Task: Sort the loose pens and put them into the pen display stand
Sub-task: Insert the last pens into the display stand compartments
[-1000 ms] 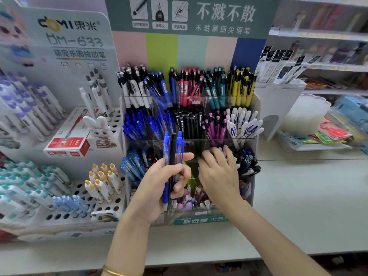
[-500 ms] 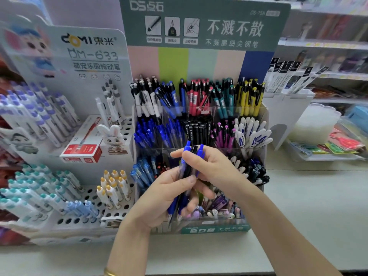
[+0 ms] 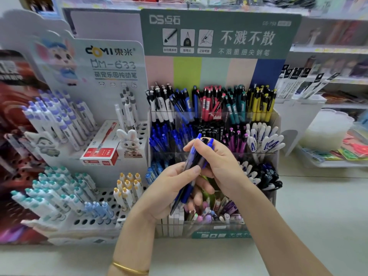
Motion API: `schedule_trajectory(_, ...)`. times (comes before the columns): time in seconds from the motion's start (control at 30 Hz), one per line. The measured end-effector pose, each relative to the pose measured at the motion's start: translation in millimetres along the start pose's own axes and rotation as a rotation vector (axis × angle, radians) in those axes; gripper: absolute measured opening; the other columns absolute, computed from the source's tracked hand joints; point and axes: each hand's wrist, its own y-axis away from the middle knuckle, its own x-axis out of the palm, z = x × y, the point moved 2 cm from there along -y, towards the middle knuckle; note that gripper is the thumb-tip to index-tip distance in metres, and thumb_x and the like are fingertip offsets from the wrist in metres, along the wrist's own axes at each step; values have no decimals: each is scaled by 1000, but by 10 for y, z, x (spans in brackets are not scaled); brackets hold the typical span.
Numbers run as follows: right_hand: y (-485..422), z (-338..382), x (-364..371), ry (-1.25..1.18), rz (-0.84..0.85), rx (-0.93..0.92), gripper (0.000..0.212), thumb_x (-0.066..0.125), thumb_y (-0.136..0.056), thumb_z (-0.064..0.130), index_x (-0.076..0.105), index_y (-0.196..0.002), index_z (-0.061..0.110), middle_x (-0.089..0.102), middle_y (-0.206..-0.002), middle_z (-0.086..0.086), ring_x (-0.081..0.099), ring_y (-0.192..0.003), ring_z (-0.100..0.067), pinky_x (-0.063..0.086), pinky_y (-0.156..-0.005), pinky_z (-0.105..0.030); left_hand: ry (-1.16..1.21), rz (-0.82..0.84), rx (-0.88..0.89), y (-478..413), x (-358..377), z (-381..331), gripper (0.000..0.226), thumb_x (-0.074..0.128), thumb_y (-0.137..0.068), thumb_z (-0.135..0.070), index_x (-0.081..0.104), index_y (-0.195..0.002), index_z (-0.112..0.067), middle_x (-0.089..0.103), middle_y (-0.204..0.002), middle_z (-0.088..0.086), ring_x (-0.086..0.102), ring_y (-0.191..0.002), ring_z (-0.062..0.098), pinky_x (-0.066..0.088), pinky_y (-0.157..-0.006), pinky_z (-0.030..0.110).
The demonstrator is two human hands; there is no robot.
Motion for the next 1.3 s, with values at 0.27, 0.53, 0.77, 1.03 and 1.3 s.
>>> schedule_trajectory(0.27,-52,-72,-66,94,-15,-6,23,49,-97,25,59,-90,5,52,-61,-8,39,-39,-8,30,-38,-17,-33,-14,-46,9,-8,-68,21,55,-87,-29,75,-82,-24,67,-83,18,59,-52,17,51,-42,23)
schedule_trajectory(0.53,-96,-136,-155,75,-31,6,22,53,-96,28,64,-87,11,44,-53,-9,33,-42,-18,28,-37,-24,-47,-61,-86,-11,-36,-75,21,59,-83,-31,74,-84,-17,67,-82,18,60,-52,17,53,-43,25)
schedule_trajectory(0.77,-116,-97,-175,55,12,12,21,51,-96,27,60,-96,7,48,-45,3,35,-42,-18,27,-41,-27,-92,-85,-114,-29,-72,-80,27,61,-80,-33,68,-93,-11,68,-85,18,64,-58,18,55,-45,26)
schedule_trajectory(1.03,-164,-50,-256,58,24,7,14,51,-97,22,59,-92,12,55,-59,0,40,-40,-12,32,-36,-21,-280,-182,-109,-47,-195,-27,17,64,-88,-32,69,-80,-17,55,-67,-3,51,-61,9,48,-54,25)
schedule_trajectory(1.3,-198,316,-387,215,-371,-366,13,51,-98,17,53,-86,13,57,-65,-3,51,-43,-14,47,-39,-27,-359,-399,-142,83,-399,-17,20,52,-97,-18,70,-93,-11,49,-60,-4,40,-47,6,33,-39,19)
